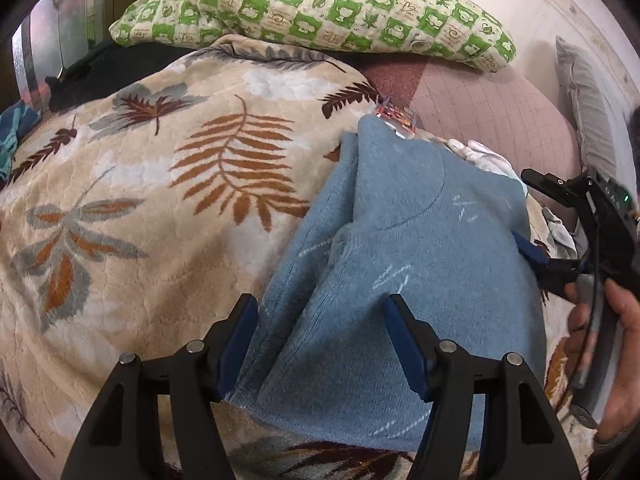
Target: Fold small clothes
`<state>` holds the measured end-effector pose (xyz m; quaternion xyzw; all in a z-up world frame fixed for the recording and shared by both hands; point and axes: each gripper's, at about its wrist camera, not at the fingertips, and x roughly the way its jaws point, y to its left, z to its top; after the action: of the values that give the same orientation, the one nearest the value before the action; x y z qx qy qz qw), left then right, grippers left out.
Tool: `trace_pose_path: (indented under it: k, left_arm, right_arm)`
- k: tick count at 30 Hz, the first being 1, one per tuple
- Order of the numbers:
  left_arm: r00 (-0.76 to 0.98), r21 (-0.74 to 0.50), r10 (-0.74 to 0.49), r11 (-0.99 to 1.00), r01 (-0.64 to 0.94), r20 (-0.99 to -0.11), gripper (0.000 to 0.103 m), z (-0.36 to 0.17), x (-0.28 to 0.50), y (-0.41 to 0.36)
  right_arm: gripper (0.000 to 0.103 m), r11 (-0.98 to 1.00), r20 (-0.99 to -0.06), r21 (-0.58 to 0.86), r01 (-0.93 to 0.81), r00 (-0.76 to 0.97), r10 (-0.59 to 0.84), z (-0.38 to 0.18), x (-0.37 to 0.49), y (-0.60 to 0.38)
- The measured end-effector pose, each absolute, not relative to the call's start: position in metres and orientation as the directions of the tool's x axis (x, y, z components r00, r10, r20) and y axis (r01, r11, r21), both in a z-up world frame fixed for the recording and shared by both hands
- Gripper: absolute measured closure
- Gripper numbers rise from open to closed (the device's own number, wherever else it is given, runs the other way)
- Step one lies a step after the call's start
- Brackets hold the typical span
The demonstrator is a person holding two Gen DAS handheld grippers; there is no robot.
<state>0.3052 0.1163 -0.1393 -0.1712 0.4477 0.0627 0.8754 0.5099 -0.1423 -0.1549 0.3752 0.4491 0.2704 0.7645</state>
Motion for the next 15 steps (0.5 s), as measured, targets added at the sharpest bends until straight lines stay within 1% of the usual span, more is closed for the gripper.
trace_pose_path:
  k: [2, 5, 6, 8, 10, 12, 15]
  left_arm:
    - [0.602, -0.259, -0.05, 0.929, -0.266, -0.797, 0.036, -0.136, 0.304, 0.12]
    - [0.622, -0.266, -0.044, 0.926, -0.269, -0.781, 0.036, -0.129, 0.304, 0.132]
    - [0.633, -0.281, -0.045, 0.919, -0.277, -0.773, 0.034, -0.127, 0.304, 0.14]
    - [0.646, -0.315, -0.052, 0.901, -0.298, -0.761, 0.024, -0.127, 0.306, 0.155]
    - [0.647, -0.369, -0.108, 0.886, -0.282, -0.755, 0.023, -0.131, 0.317, 0.166]
    - [0.624, -0.417, -0.179, 0.872, -0.258, -0.761, 0.023, -0.137, 0.329, 0.167]
    - [0.575, -0.468, -0.297, 0.866, -0.174, -0.763, 0.023, -0.144, 0.353, 0.158]
  right_arm:
    - [0.016, 0.609, -0.519, 0.788, -0.091, 0.433, 0.737, -0.144, 0.508, -0.14]
    - [0.016, 0.589, -0.488, 0.798, -0.129, 0.434, 0.757, -0.132, 0.483, -0.155]
    - [0.016, 0.604, -0.496, 0.787, -0.129, 0.45, 0.743, -0.131, 0.47, -0.167]
    - [0.015, 0.644, -0.53, 0.756, -0.117, 0.466, 0.708, -0.134, 0.449, -0.187]
    - [0.015, 0.664, -0.574, 0.743, -0.085, 0.43, 0.697, -0.15, 0.436, -0.197]
    - [0.015, 0.659, -0.592, 0.751, -0.045, 0.395, 0.702, -0.168, 0.431, -0.204]
    - [0.015, 0.595, -0.54, 0.802, -0.054, 0.36, 0.761, -0.184, 0.429, -0.201]
